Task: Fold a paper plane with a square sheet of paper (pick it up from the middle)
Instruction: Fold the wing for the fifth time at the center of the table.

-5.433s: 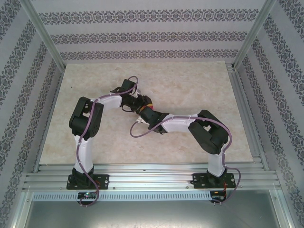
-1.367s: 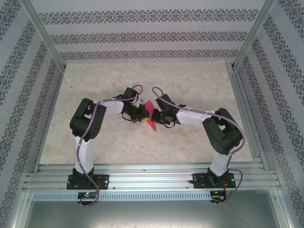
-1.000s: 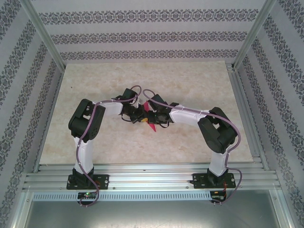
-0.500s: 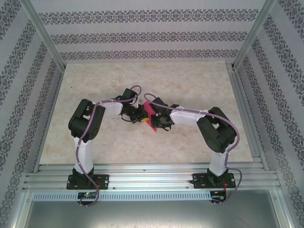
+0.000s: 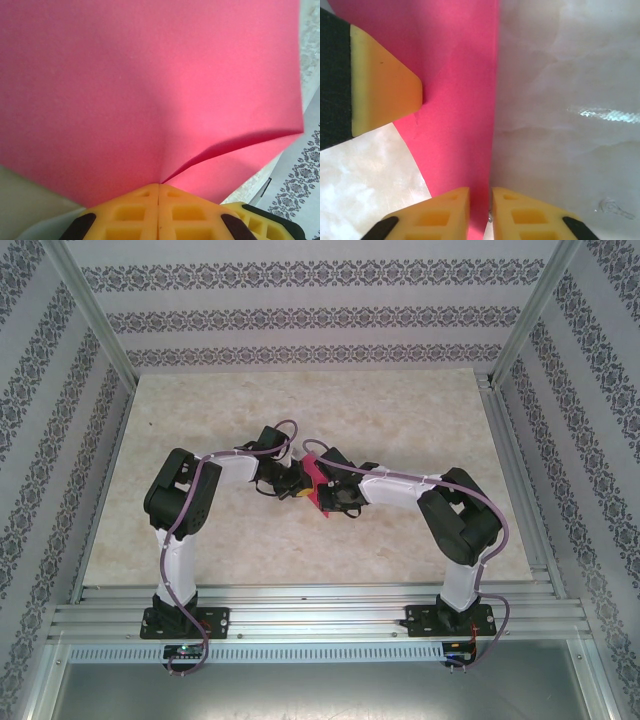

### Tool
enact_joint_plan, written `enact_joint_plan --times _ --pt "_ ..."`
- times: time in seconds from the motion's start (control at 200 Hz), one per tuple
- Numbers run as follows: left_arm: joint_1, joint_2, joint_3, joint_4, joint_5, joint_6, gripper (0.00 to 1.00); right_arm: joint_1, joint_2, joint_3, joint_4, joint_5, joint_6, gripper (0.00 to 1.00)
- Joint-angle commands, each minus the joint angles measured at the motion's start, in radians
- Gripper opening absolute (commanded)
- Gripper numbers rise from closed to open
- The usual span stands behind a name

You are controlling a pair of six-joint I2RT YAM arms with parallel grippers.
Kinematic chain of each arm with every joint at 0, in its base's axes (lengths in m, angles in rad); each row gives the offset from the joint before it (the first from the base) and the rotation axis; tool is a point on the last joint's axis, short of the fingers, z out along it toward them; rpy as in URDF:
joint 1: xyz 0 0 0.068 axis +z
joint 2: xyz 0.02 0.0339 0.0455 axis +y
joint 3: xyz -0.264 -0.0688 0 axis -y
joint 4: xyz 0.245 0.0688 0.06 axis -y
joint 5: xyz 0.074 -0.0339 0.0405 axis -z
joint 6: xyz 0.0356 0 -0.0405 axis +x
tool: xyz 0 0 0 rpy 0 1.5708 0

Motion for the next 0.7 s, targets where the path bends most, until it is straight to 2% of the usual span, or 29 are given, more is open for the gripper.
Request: enact_joint_plan --times 0.0,0.09,0.265,0.415,0.535,0.694 --pt "0.010 -0.001 -0.003 -0.008 -0.044 -0.008 0.09 0.011 -0.013 0.003 0.002 0.021 0.007 0.23" --pt "0.010 -0.003 -0.004 -0.008 -0.045 -0.009 0.09 -0.004 -0.015 -0.014 0.026 0.005 0.021 0.23" --pt "0.011 -0.001 -0.002 -0.005 -0.043 -0.011 0.09 -0.014 0.006 -0.037 0.127 -0.109 0.041 0.23" --pt "0.010 -0.004 -0.005 -0.008 -0.044 -0.009 0.09 -0.010 -0.006 -0.041 0.113 -0.069 0.032 0.18" --pt "0.011 -0.006 -0.003 -0.011 -0.041 -0.007 0.09 -0.002 -0.011 -0.024 0.040 0.002 0.010 0.17" --pt "0.010 -0.006 -0.001 -0.015 -0.045 -0.005 0.09 0.016 -0.011 -0.002 -0.007 0.038 -0.023 0.13"
